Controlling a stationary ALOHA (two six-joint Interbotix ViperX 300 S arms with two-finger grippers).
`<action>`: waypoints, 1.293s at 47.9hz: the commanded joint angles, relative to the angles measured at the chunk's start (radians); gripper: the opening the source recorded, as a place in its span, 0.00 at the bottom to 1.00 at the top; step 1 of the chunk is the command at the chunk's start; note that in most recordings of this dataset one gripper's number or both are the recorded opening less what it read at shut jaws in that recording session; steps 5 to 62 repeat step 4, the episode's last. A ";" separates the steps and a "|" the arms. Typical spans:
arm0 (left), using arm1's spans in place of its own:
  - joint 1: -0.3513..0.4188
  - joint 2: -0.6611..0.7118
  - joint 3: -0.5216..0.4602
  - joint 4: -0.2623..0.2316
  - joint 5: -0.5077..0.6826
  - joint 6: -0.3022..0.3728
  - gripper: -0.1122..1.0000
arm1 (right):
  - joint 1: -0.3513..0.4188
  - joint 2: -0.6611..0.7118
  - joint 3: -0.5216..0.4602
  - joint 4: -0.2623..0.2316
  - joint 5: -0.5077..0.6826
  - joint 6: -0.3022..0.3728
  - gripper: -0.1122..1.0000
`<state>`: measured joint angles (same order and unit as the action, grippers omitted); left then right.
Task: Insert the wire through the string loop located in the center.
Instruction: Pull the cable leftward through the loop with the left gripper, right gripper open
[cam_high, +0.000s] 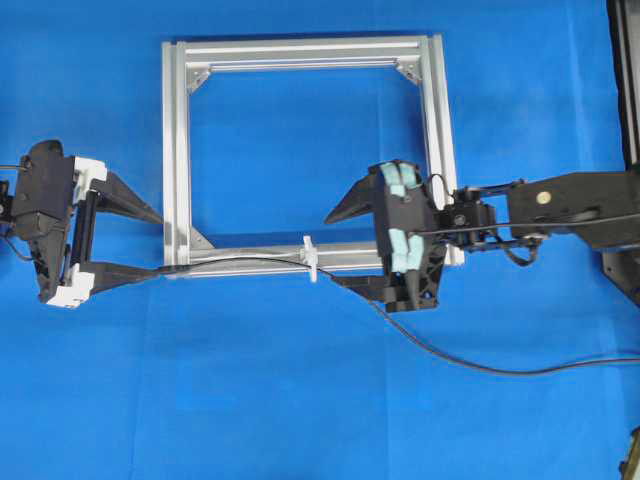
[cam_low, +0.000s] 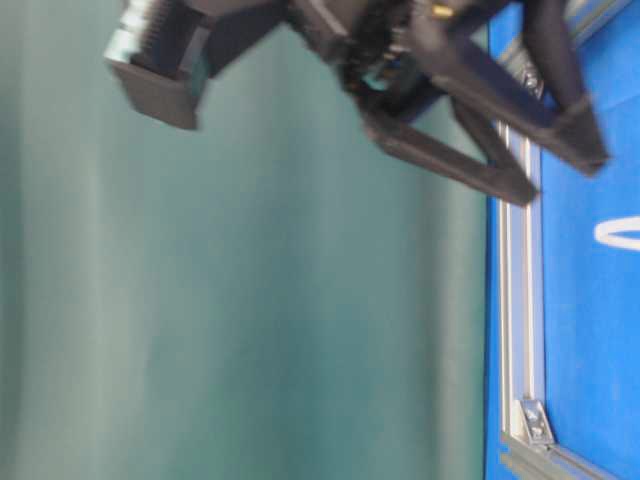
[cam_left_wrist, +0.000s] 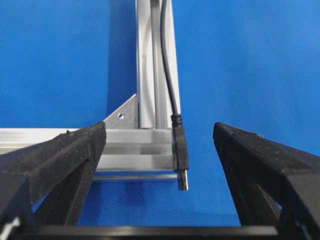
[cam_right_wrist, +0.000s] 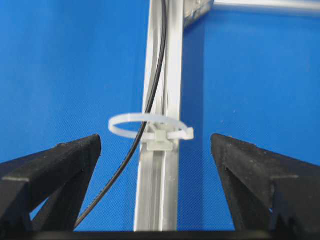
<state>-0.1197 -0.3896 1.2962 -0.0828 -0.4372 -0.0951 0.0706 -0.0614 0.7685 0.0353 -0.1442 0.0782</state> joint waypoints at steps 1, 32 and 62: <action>0.011 -0.046 -0.023 0.002 0.037 0.002 0.92 | 0.003 -0.055 -0.003 -0.002 0.009 0.002 0.97; 0.017 -0.071 -0.023 0.003 0.055 -0.002 0.92 | 0.002 -0.072 0.000 -0.002 0.015 0.002 0.97; 0.017 -0.071 -0.023 0.003 0.055 -0.002 0.92 | 0.002 -0.072 0.000 -0.002 0.015 0.002 0.97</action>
